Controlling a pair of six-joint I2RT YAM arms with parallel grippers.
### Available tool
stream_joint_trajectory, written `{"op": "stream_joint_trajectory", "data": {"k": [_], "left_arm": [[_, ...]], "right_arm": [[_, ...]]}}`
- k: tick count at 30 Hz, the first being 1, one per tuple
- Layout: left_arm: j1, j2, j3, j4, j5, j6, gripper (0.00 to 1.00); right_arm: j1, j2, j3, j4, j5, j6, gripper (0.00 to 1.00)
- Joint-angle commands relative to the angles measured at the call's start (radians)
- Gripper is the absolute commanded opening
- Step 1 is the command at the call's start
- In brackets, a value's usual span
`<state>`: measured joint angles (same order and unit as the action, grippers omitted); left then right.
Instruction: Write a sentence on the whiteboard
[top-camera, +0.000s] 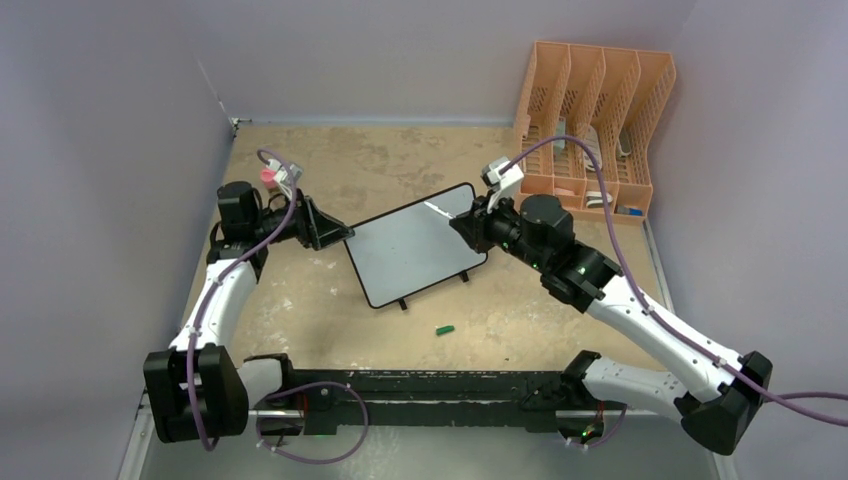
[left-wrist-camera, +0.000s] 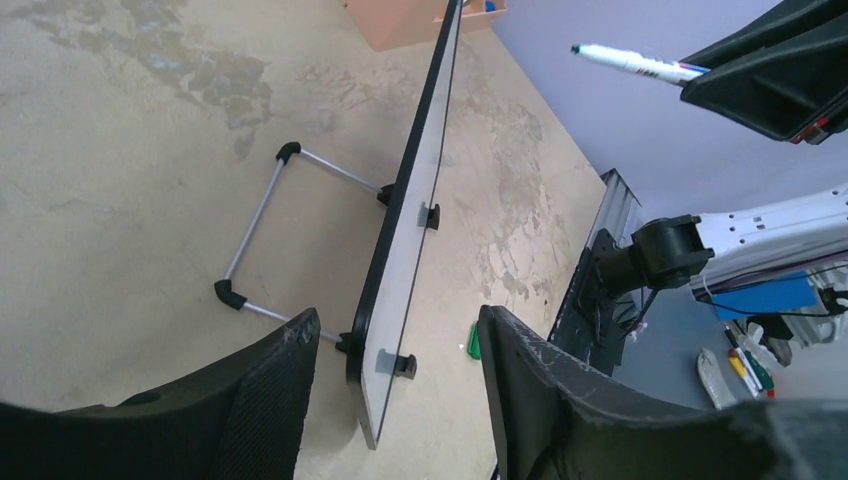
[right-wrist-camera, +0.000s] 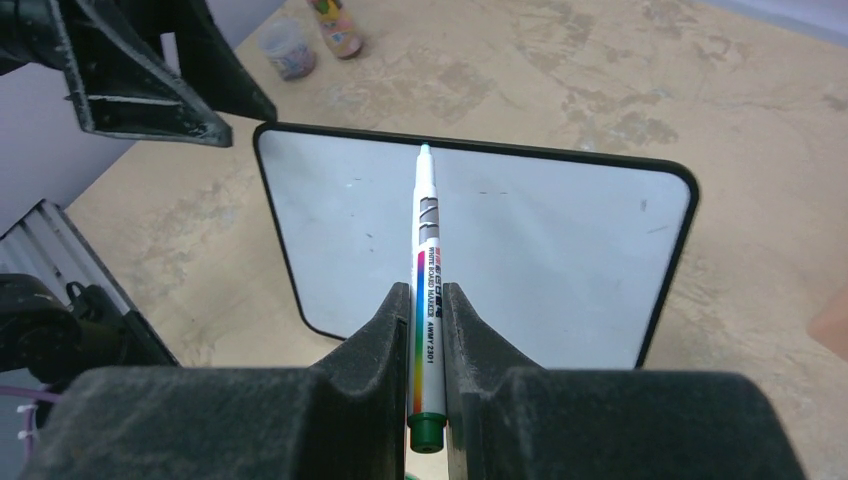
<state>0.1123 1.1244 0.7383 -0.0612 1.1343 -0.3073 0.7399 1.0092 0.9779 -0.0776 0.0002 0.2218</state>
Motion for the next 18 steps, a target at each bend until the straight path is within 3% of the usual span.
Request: {"op": "stream_joint_trajectory", "data": {"k": [1, 18], "left_arm": [[0.010, 0.011, 0.002, 0.157, 0.081, 0.006, 0.56], [0.010, 0.213, -0.044, 0.413, 0.222, -0.123, 0.38]], "right_arm": [[0.067, 0.015, 0.062, 0.027, 0.097, 0.039, 0.00], [0.227, 0.115, 0.109, 0.052, 0.206, 0.034, 0.00]]}}
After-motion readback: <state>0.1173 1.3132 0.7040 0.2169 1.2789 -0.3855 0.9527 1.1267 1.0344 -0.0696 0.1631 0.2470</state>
